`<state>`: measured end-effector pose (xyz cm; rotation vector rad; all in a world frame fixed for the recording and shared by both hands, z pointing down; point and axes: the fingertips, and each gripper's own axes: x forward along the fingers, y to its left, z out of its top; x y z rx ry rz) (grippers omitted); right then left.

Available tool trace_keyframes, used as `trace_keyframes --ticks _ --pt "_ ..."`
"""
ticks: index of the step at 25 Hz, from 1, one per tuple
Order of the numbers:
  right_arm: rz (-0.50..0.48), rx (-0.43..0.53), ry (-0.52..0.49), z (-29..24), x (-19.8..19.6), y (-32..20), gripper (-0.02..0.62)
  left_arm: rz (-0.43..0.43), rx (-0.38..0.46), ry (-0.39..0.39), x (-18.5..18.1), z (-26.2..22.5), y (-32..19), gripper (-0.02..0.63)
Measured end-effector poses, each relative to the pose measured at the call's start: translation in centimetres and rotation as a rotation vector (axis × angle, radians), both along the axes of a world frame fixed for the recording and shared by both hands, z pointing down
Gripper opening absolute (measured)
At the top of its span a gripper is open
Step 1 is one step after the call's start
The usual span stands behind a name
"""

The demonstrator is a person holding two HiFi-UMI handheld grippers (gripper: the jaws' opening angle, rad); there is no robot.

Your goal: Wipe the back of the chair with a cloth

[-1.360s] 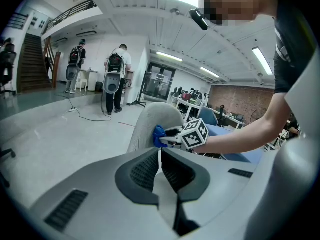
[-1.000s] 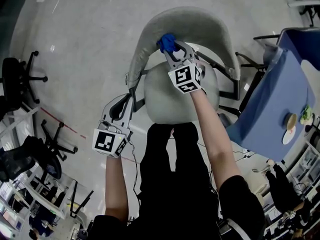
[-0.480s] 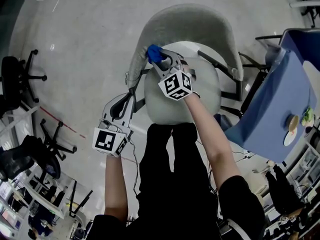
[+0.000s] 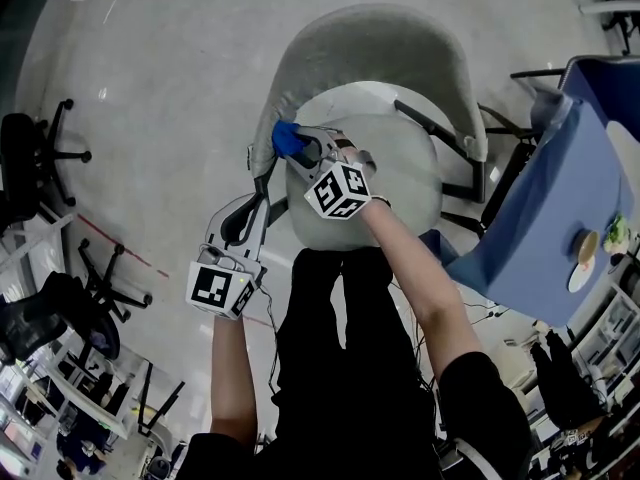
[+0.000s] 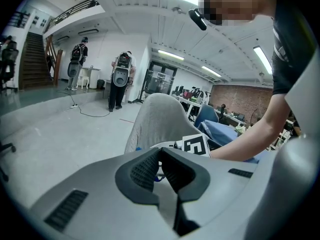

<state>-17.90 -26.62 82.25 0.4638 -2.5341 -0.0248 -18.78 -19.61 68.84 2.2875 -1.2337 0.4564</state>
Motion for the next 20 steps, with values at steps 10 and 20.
trace_keyframes --ticks 10,20 --pt "0.185 0.021 -0.002 0.8 3.0 -4.7 0.167 0.013 -0.008 -0.004 0.6 0.6 0.8 0.035" --pt "0.324 0.017 0.046 2.2 8.3 -8.3 0.170 0.023 -0.014 -0.005 0.5 1.1 1.1 0.035"
